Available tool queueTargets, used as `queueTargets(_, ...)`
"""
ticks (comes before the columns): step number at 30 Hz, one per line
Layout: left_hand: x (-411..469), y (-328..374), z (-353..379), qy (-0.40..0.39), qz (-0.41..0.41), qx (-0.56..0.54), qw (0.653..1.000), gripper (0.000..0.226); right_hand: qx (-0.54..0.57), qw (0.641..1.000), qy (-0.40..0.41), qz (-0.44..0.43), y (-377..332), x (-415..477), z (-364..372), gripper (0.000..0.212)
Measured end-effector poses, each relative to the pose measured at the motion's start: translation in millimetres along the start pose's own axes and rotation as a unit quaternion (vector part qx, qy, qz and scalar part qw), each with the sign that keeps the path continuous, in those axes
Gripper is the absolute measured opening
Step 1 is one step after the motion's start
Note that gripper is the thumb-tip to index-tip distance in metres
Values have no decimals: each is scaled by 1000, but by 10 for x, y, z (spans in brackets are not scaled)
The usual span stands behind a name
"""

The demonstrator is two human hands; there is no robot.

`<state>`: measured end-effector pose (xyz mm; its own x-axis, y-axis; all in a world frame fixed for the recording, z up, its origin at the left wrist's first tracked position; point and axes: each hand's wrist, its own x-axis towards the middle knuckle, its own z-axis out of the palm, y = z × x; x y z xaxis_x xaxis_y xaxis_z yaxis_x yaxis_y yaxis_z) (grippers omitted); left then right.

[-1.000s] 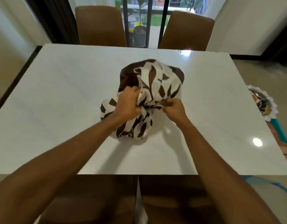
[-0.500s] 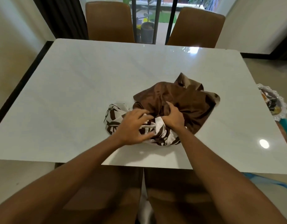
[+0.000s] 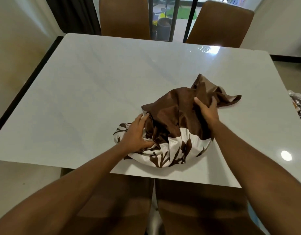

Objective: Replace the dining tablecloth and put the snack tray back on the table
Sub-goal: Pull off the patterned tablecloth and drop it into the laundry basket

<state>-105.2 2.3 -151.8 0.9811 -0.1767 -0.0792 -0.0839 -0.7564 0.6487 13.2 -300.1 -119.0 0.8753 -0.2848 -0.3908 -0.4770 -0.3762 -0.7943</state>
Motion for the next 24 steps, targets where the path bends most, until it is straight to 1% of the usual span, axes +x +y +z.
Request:
queueTargets(1,-3,-32,28,7,16,-2,1000,122,-21,997,-66,-40,-116,38,99,102)
queueTargets(2,-3,-59,53,16,31,-12,999,124,-62,986,-133,-79,-240,59,205,85)
queueTargets(4,7,-72,54,42,60,-28,997,128,-147,949,-241,-142,-500,42,440,48)
queueTargets(5,9,-73,57,59,68,-23,996,130,-173,929,-286,-161,-608,6,580,38)
queueTargets(7,5,-85,85,103,81,0,991,129,-243,887,-335,-204,-783,-143,850,36)
queueTargets(10,-37,-81,138,161,57,73,983,121,-348,821,-361,-271,-933,-380,1112,34)
queueTargets(12,-73,-72,156,192,48,120,973,117,-388,796,-356,-298,-955,-465,1161,28)
queueTargets(13,-83,-64,150,205,53,127,969,116,-405,788,-336,-319,-949,-500,1163,24)
queueTargets(15,-83,-34,103,212,81,124,966,117,-437,772,-262,-380,-877,-566,1174,17)
queueTargets(16,-71,-13,55,202,106,119,966,118,-449,764,-223,-406,-812,-607,1188,19)
queueTargets(18,-5,1,-99,150,163,118,968,122,-472,743,-162,-446,-665,-679,1212,21)
queueTargets(20,103,-6,-328,87,181,122,972,131,-477,730,-135,-470,-510,-729,1217,17)
queueTargets(22,275,-9,-581,23,153,126,980,141,-459,732,-125,-489,-393,-744,1195,15)
queueTargets(24,452,-50,-760,-56,119,149,980,147,-438,727,-120,-515,-296,-762,1177,16)
